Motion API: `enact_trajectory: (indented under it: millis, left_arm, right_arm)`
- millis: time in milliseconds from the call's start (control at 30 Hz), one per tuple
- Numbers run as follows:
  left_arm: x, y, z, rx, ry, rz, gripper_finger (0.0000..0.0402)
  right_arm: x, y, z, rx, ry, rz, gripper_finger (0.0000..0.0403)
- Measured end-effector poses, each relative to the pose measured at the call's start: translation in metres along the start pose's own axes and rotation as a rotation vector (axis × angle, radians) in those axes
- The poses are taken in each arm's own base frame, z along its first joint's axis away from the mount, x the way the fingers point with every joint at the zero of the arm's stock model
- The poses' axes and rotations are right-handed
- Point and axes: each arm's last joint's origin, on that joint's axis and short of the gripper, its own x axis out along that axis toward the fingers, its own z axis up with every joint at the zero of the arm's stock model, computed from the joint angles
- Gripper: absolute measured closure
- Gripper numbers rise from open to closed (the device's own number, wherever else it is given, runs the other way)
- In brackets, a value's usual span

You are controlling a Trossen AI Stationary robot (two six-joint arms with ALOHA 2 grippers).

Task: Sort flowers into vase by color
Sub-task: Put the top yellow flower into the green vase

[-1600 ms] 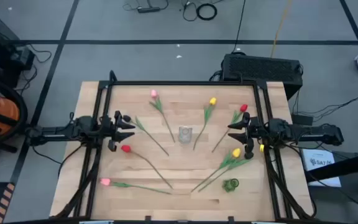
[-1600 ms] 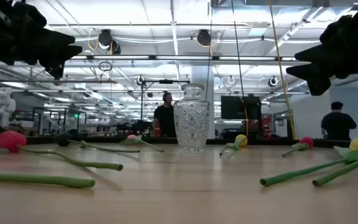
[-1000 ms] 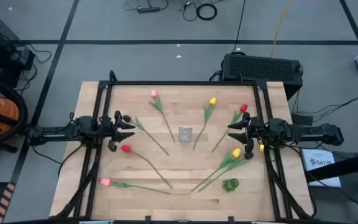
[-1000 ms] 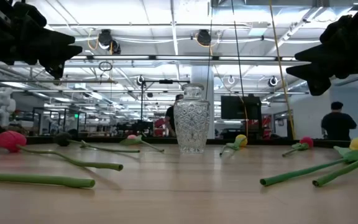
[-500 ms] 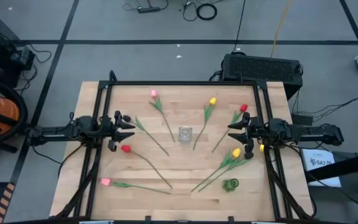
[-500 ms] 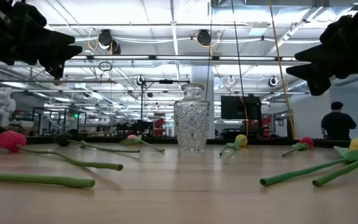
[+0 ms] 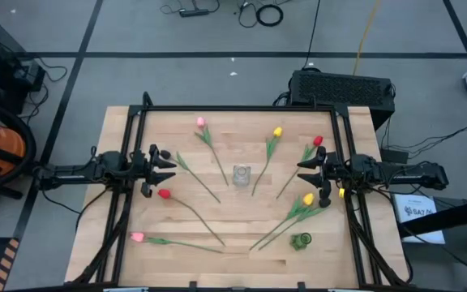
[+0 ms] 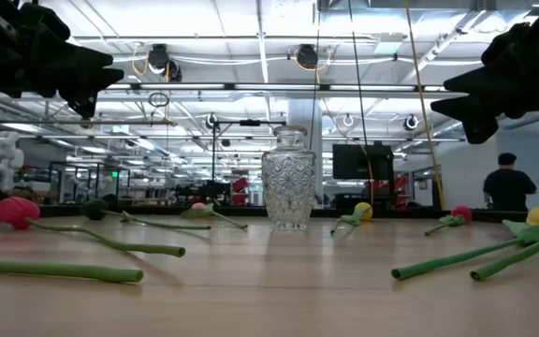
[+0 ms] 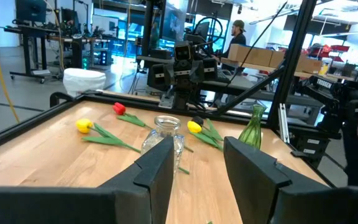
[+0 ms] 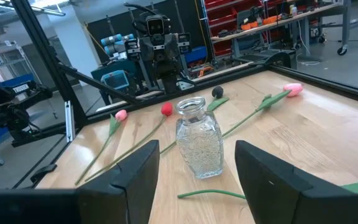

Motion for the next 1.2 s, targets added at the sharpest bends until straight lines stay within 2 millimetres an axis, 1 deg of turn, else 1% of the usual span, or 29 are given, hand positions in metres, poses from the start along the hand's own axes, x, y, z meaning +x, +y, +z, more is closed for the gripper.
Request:
enact_trajectory:
  millis: [133,233,300,367,467,567,633,733,800,867,1000,1100,1200]
  left_arm:
    - [0.0,0.0,0.0,0.0,0.0,0.0,0.0254]
    - [0.0,0.0,0.0,0.0,0.0,0.0,0.0254]
    - [0.0,0.0,0.0,0.0,-0.001,-0.001,0.0254]
    - [0.0,0.0,0.0,0.0,0.0,0.0,0.0254]
    - [0.0,0.0,0.0,0.0,0.0,0.0,0.0254]
    - [0.0,0.0,0.0,0.0,0.0,0.0,0.0254]
    - [0.0,0.0,0.0,0.0,0.0,0.0,0.0254]
    - [0.0,0.0,0.0,0.0,0.0,0.0,0.0254]
    - [0.0,0.0,0.0,0.0,0.0,0.0,0.0254]
    - [0.0,0.0,0.0,0.0,0.0,0.0,0.0254]
    - [0.0,0.0,0.0,0.0,0.0,0.0,0.0254]
    - [0.0,0.0,0.0,0.0,0.0,0.0,0.0254]
    - [0.0,0.0,0.0,0.0,0.0,-0.001,0.0254]
  right_arm:
    - [0.0,0.0,0.0,0.095,-0.008,-0.014,0.0199]
    - [0.0,-0.001,0.006,0.115,-0.079,-0.067,0.0199]
    - [0.001,0.0,0.013,0.072,-0.121,-0.094,0.0199]
    - [0.002,0.001,0.022,-0.01,-0.131,-0.168,0.0199]
    - [0.008,0.004,0.04,-0.08,-0.065,-0.319,0.0199]
    - [0.023,0.009,0.059,-0.145,0.048,-0.403,0.02]
    - [0.039,0.014,0.074,-0.187,0.104,-0.426,0.02]
    - [0.066,0.018,0.094,-0.203,0.191,-0.469,0.02]
    - [0.084,0.019,0.106,-0.15,0.221,-0.53,0.02]
    - [0.101,0.018,0.12,-0.044,0.218,-0.628,0.02]
    - [0.13,0.008,0.138,0.157,0.229,-0.802,0.02]
    - [0.145,-0.005,0.146,0.288,0.245,-0.92,0.02]
    - [0.157,-0.022,0.147,0.478,0.26,-1.005,0.02]
